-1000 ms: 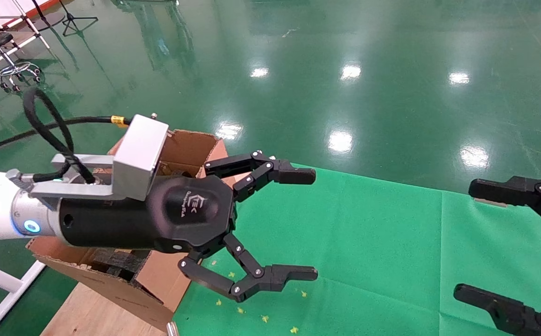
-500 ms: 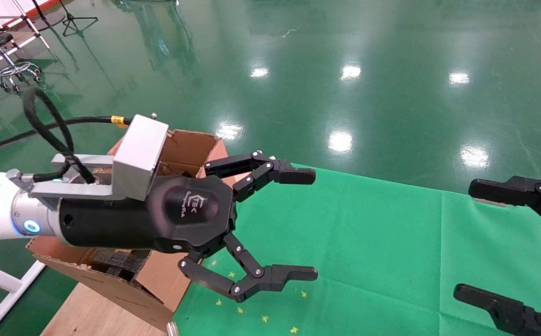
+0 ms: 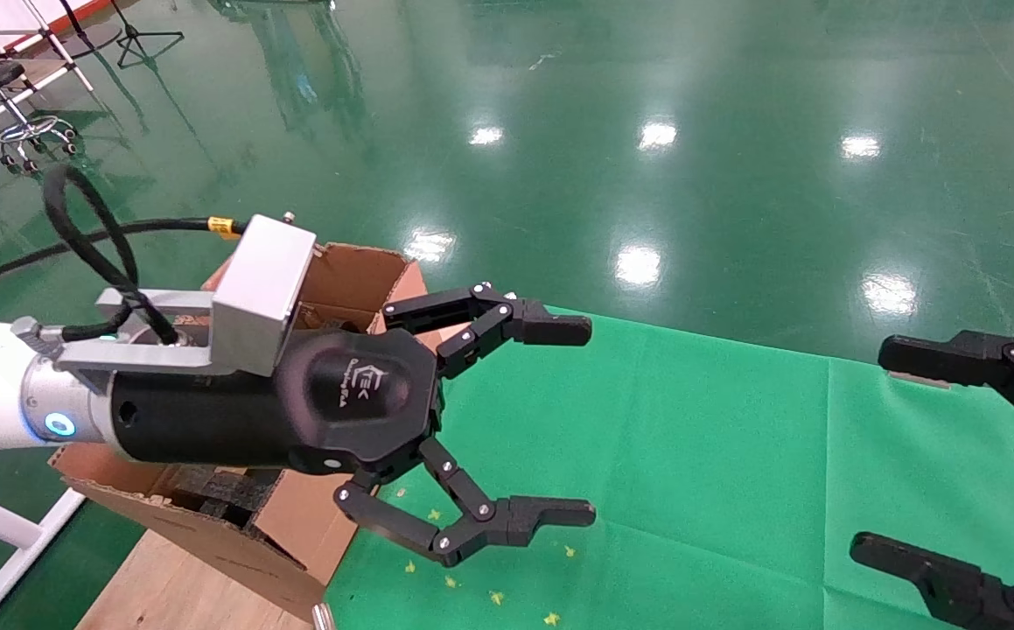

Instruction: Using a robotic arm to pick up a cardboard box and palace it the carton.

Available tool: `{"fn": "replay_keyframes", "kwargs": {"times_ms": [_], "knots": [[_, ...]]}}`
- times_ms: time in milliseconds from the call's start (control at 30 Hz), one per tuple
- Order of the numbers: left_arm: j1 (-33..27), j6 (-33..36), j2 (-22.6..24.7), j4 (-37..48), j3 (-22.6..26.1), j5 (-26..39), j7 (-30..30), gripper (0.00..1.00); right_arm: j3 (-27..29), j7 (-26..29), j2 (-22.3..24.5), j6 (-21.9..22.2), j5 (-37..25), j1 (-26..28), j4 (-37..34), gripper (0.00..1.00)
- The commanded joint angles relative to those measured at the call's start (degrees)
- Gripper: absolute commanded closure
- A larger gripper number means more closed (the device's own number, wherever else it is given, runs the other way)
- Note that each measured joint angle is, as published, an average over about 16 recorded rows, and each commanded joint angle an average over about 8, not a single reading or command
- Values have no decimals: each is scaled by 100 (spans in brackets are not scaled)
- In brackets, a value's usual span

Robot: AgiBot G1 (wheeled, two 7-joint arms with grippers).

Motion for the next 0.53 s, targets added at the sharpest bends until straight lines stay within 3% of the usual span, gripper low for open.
{"fn": "replay_keyframes", "kwargs": {"times_ms": [33, 533], "knots": [[0, 0, 0, 0, 0, 0, 0, 0, 0, 0, 0, 0, 0, 0, 0, 0], [0, 0, 0, 0, 0, 0, 0, 0, 0, 0, 0, 0, 0, 0, 0, 0]]}}
